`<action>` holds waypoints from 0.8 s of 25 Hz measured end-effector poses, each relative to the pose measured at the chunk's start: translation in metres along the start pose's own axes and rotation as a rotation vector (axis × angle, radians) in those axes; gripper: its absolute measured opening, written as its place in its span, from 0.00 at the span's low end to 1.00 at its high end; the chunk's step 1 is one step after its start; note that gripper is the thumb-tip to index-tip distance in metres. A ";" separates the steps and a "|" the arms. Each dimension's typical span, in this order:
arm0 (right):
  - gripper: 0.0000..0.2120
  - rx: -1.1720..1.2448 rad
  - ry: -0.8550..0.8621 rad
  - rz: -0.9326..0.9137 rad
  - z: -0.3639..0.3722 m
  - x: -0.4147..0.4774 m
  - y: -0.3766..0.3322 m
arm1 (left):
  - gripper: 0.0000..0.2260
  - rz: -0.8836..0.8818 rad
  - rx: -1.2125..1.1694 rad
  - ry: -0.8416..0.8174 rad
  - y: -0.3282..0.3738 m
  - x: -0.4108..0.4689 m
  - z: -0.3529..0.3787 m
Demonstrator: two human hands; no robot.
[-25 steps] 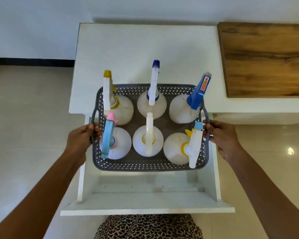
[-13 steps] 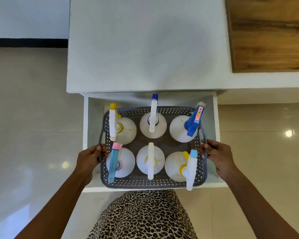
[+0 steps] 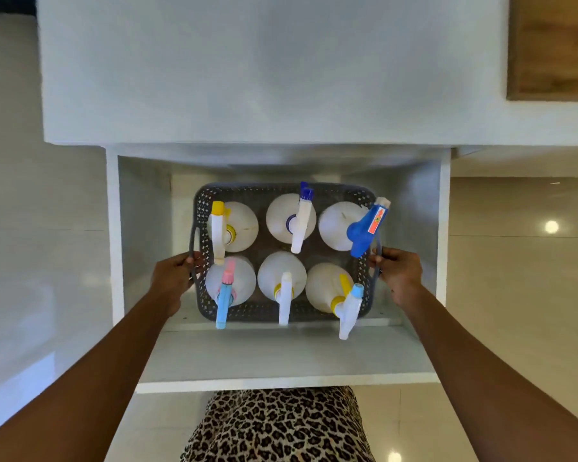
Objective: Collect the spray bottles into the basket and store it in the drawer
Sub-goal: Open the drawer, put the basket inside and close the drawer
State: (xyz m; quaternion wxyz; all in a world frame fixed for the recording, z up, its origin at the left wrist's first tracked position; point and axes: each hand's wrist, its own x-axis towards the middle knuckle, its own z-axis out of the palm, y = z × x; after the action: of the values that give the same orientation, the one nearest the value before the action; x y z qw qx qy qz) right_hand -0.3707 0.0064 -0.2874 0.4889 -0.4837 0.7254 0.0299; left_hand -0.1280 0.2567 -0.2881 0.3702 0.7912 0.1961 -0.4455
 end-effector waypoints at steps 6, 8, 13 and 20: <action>0.11 -0.060 0.032 0.057 0.024 0.049 -0.005 | 0.09 -0.213 -0.176 0.002 0.003 0.038 0.028; 0.11 -0.079 0.033 0.074 0.028 0.056 -0.007 | 0.12 -0.233 -0.193 0.023 0.006 0.046 0.033; 0.12 -0.126 0.048 0.100 0.034 0.064 -0.008 | 0.13 -0.249 -0.174 0.013 0.012 0.057 0.042; 0.12 -0.286 0.023 0.008 0.033 0.051 -0.016 | 0.11 -0.255 -0.117 -0.053 0.013 0.057 0.036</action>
State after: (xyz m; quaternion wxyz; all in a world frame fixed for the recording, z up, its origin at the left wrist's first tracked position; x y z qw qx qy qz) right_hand -0.3398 -0.0192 -0.3348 0.4065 -0.5458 0.7212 0.1293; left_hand -0.1099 0.2196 -0.3427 0.3611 0.7249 0.3107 -0.4976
